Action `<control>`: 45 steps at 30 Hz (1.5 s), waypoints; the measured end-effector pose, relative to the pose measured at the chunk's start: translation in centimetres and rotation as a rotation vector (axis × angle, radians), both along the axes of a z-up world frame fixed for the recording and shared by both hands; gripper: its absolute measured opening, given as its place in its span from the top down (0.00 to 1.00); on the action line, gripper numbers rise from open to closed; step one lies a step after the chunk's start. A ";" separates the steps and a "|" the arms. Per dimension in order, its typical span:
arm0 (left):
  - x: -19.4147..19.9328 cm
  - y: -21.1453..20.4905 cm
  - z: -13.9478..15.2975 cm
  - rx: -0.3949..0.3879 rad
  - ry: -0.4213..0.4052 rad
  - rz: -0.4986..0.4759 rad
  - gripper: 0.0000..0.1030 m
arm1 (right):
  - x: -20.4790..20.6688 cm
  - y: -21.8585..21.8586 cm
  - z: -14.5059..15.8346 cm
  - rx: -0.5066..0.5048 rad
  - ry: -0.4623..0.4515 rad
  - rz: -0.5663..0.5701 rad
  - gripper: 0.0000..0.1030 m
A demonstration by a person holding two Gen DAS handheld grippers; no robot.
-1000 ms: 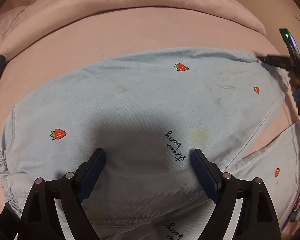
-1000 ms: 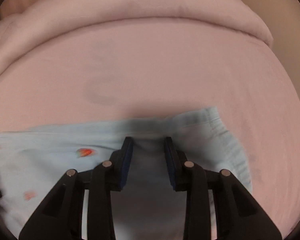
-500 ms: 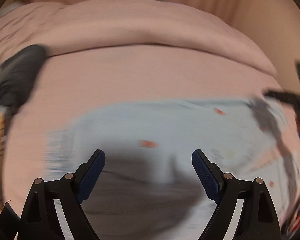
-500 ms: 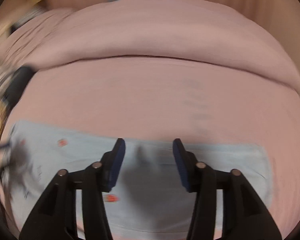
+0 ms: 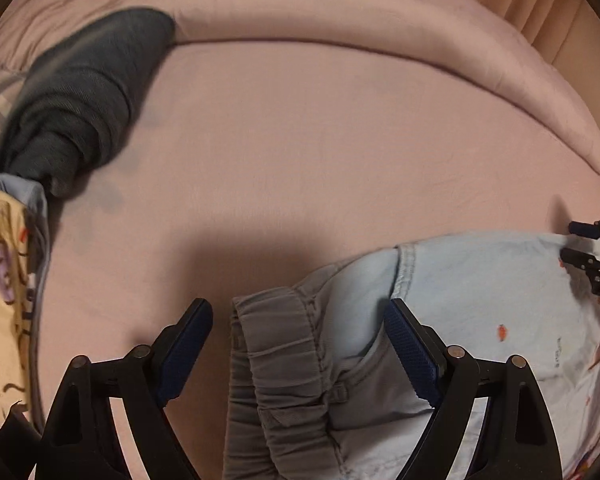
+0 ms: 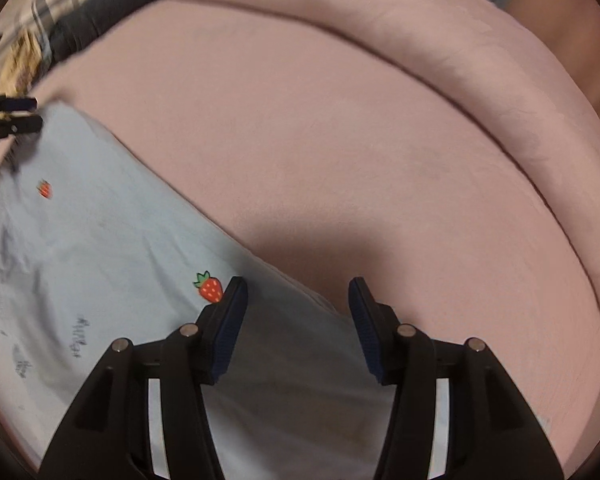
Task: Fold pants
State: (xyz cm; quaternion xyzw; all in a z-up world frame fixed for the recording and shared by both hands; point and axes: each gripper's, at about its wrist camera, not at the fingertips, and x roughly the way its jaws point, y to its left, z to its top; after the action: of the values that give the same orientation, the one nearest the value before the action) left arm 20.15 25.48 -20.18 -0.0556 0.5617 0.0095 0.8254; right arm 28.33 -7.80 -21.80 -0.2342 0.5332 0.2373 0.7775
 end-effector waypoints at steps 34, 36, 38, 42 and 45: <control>-17.1 -2.4 13.1 0.144 -0.452 -0.092 0.68 | -18.9 -2.5 11.8 0.067 -0.432 0.106 0.96; -19.0 -2.0 12.5 0.126 -0.465 -0.077 0.68 | -21.4 -2.8 12.1 0.070 -0.449 0.132 0.96; -20.9 -1.9 11.4 0.104 -0.472 -0.059 0.68 | -24.1 -3.0 11.8 0.063 -0.442 0.180 0.96; -24.8 -1.7 8.4 0.048 -0.439 -0.015 0.68 | -28.7 -2.3 9.0 0.019 -0.380 0.268 0.96; -26.1 -1.2 5.6 -0.007 -0.376 0.035 0.68 | -31.1 -1.5 5.4 -0.019 -0.298 0.313 0.96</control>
State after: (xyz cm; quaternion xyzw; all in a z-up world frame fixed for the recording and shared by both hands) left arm -5.94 24.28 -14.60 -0.0692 0.3967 0.0114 0.9153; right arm -2.76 -9.34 -16.38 -0.3542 0.3716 0.3128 0.7992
